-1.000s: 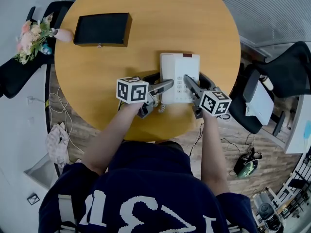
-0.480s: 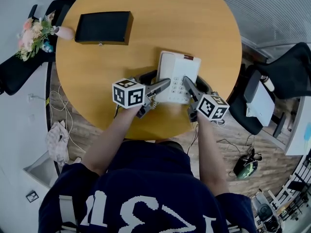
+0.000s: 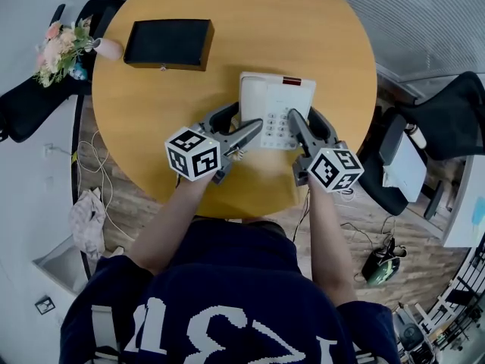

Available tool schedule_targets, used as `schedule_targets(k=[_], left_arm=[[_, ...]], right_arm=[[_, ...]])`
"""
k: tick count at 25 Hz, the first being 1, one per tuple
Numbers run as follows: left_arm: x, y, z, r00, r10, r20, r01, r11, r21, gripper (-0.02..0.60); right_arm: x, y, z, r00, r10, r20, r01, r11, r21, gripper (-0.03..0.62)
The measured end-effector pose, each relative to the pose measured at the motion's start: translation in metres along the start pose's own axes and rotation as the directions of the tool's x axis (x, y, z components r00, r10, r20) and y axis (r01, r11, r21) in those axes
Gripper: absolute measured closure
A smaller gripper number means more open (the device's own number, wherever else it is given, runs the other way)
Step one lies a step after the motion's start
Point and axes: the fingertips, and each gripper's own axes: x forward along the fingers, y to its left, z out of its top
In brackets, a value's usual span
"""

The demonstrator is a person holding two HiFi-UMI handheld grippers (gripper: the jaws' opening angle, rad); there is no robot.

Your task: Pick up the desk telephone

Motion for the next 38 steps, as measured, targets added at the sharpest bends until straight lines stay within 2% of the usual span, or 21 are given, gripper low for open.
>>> schedule_targets(k=[6, 10, 15, 22, 27, 38], left_arm=[[-0.019, -0.018, 0.044, 0.994, -0.026, 0.105, 0.013, 0.992, 0.122, 0.258], [-0.03, -0.034, 0.076, 0.985, -0.052, 0.161, 0.015, 0.975, 0.224, 0.259], [-0.044, -0.05, 0.106, 0.976, -0.072, 0.208, 0.004, 0.951, 0.31, 0.259], [-0.061, -0.07, 0.134, 0.957, -0.096, 0.274, -0.01, 0.932, 0.361, 0.261], [-0.072, -0.076, 0.148, 0.948, -0.099, 0.301, -0.027, 0.921, 0.388, 0.261], [-0.081, -0.088, 0.149, 0.941, -0.108, 0.32, -0.036, 0.91, 0.412, 0.261]], right_arm=[[-0.004, 0.035, 0.045, 0.993, 0.051, 0.105, -0.043, 0.996, -0.08, 0.396], [-0.011, 0.058, 0.078, 0.978, 0.09, 0.19, -0.059, 0.985, -0.162, 0.399], [-0.018, 0.089, 0.111, 0.956, 0.14, 0.257, -0.067, 0.96, -0.273, 0.399], [-0.031, 0.117, 0.14, 0.93, 0.187, 0.317, -0.071, 0.937, -0.343, 0.405], [-0.031, 0.129, 0.149, 0.918, 0.209, 0.338, -0.085, 0.934, -0.346, 0.407], [-0.042, 0.138, 0.149, 0.909, 0.215, 0.358, -0.086, 0.935, -0.343, 0.407]])
